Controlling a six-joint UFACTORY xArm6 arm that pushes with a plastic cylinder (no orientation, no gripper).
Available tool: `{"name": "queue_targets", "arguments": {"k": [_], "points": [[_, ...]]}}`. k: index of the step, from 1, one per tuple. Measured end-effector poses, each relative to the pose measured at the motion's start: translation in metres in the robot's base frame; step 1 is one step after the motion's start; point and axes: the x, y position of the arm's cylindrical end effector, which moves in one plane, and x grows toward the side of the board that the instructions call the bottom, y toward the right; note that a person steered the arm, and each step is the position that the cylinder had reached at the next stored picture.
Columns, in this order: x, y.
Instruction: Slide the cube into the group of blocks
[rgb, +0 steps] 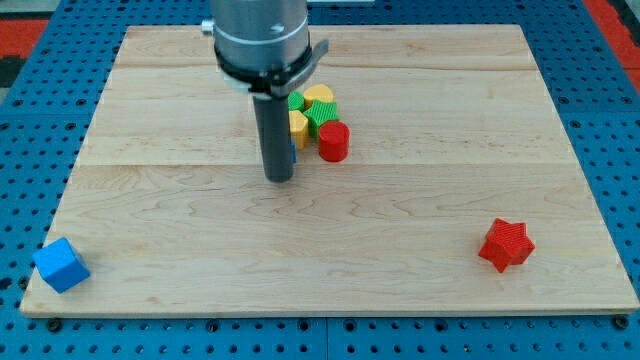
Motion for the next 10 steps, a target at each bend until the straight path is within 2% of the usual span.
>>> {"name": "queue_targets", "arguments": {"k": [1, 2, 3, 4, 6, 7, 9, 10], "points": [[0.082, -0.059], [0.13, -0.156], [0.142, -0.186], [0.12, -0.223], [0.061, -0.223], [0.028, -0.215], [-0.02, -0.138], [-0.04, -0.178]]}}
